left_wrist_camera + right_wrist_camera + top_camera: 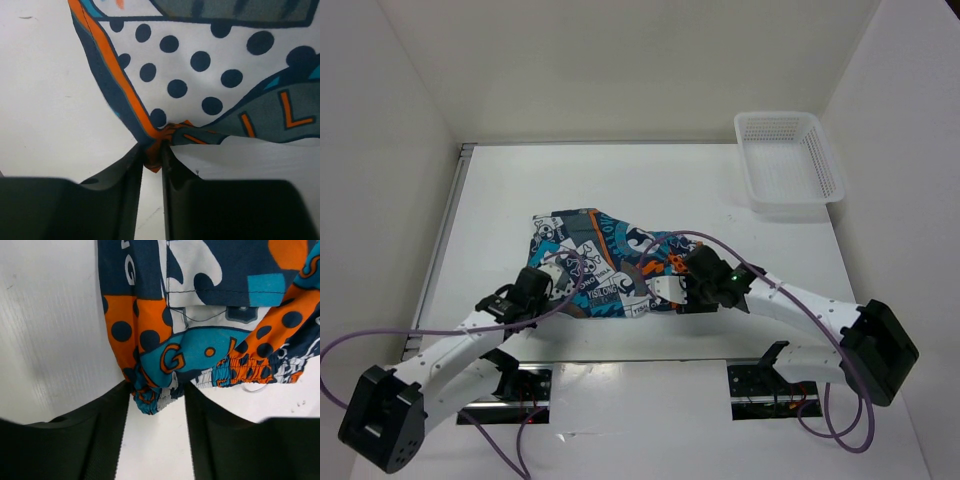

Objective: Fold and stack the shorts
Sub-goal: Fold the shorts

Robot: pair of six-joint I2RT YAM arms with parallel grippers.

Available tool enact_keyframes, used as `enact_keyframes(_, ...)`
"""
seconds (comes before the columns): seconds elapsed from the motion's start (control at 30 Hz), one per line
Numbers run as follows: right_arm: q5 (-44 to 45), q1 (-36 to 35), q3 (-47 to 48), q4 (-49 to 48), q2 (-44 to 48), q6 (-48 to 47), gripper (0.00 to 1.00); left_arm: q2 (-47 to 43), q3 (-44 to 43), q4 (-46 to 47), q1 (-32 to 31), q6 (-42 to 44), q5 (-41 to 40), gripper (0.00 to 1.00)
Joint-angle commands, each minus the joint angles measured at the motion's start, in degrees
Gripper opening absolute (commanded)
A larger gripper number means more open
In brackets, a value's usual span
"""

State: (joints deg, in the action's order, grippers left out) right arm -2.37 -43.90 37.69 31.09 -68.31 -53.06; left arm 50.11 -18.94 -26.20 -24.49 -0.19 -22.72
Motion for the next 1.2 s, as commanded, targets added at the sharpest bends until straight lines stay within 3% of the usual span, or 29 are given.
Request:
enact_keyframes(0.0,0.9,-0.3,-1.0,-3.9,-0.9,1.3,0.51,3.1,-1.9,-3.4,0.0,0.2,0.7,0.25)
enact_keyframes(0.07,0.9,-0.3,-1.0,-3.9,-0.9,1.3,0.37,3.8,-4.2,-5.7,0.0,0.2,1.4,0.16)
enact_keyframes(0.2,0.9,-0.3,-2.0,-3.3,1.6,1.3,0.20,5.0,-5.2,-6.3,0.5,0.2,2.0,0.02)
enact_keyframes(0.33,2.1,-0.3,-1.9,-3.8,3.1,2.5,0.00,5.0,-7.3,-7.5,0.5,0.2,3.2,0.00)
enact_keyframes(0.4,2.7,-0.3,-0.1,-3.8,3.7,3.3,0.00,5.7,-9.9,-8.3,1.1,0.2,4.6,0.00)
enact_keyframes(0.63,3.3,0.2,11.5,-1.6,4.9,8.0,0.00,9.9,-31.6,-10.3,9.3,0.2,10.1,0.00)
enact_keyframes(0.73,2.7,1.6,17.3,-2.1,3.7,8.0,0.00,12.6,-35.9,-10.8,12.3,0.2,11.3,0.00)
enact_keyframes(0.9,2.8,3.5,17.3,-4.4,1.1,7.4,0.00,16.4,-40.0,-4.7,15.7,0.2,11.2,0.00)
enact_keyframes(1.0,5.1,9.2,21.2,-13.1,-6.1,8.9,0.00,23.0,-44.0,0.3,19.3,0.2,9.5,0.00)
enact_keyframes(1.03,7.0,11.7,26.0,-16.2,-12.8,10.0,0.00,25.8,-46.3,1.5,20.3,0.2,8.8,0.00)
enact_keyframes(1.1,14.1,14.3,31.3,-27.3,-19.4,12.4,0.00,35.5,-57.2,2.6,23.5,0.2,6.9,0.00)
enact_keyframes(1.17,19.7,16.1,41.2,-30.9,-28.2,15.9,0.00,44.7,-71.8,-0.1,24.8,0.2,6.2,0.00)
